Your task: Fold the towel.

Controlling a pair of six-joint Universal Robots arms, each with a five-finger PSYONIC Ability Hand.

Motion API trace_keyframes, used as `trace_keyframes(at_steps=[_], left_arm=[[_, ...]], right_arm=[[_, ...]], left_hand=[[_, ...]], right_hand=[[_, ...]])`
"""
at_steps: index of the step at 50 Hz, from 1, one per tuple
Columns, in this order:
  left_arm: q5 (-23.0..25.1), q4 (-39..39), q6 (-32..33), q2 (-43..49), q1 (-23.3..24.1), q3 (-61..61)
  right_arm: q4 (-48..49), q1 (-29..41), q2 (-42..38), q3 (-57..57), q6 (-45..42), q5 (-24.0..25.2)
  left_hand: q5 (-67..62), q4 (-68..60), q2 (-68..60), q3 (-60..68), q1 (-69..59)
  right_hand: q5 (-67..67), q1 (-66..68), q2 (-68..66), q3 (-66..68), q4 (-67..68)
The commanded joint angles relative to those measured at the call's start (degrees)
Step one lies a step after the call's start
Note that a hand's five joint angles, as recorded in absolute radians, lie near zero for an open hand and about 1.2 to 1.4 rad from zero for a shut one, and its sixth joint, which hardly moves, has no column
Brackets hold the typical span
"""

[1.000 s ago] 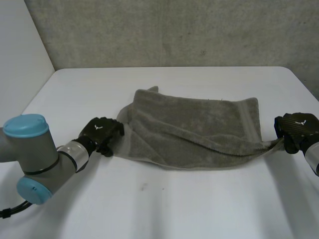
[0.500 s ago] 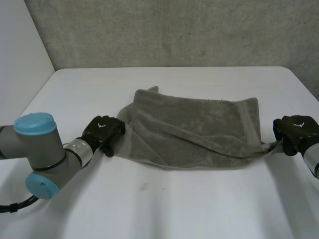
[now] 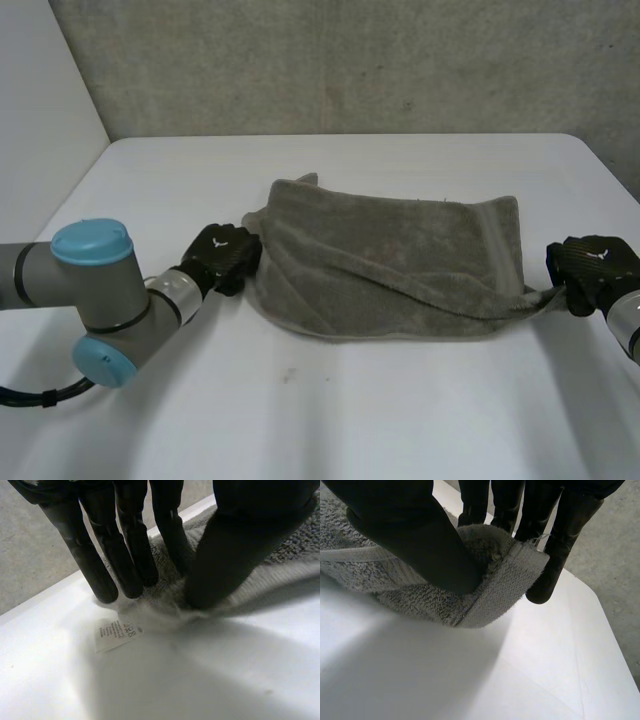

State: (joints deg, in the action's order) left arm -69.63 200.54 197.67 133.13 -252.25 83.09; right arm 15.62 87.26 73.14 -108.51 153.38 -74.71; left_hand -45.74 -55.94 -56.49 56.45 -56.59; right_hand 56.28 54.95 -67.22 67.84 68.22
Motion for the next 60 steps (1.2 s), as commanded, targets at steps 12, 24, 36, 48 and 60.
trace_keyframes(at_steps=[12,24,36,48,60], left_arm=[[-3.5,-1.3,0.1,-9.0,1.0,2.2],[-6.8,-7.8,2.8,-41.4,-5.1,15.2],[-6.6,-14.0,7.3,-57.8,-7.7,12.8],[-6.4,-25.9,9.5,-38.1,-7.3,14.7],[-8.2,-25.9,14.1,-16.3,-4.2,-21.1]], right_arm=[[-1.4,0.2,2.6,1.8,0.0,-0.3],[-19.2,0.2,17.7,11.4,-6.4,-0.3],[-39.3,0.3,24.6,34.1,-7.8,0.2],[-47.5,9.9,7.0,30.3,-21.5,-3.8],[-34.1,19.8,-14.0,53.9,-21.3,-15.3]], left_hand=[[-24.3,-24.1,-23.5,23.6,-23.4],[-24.3,-24.1,-23.5,23.6,-23.4],[-24.3,-24.1,-23.5,23.6,-23.4],[-24.3,-24.1,-23.5,23.6,-23.4],[-24.3,-24.1,-23.5,23.6,-23.4]], right_hand=[[13.7,25.1,-12.8,12.2,11.8],[13.7,25.1,-12.8,12.2,11.8],[13.7,25.1,-12.8,12.2,11.8],[13.7,25.1,-12.8,12.2,11.8],[13.7,25.1,-12.8,12.2,11.8]])
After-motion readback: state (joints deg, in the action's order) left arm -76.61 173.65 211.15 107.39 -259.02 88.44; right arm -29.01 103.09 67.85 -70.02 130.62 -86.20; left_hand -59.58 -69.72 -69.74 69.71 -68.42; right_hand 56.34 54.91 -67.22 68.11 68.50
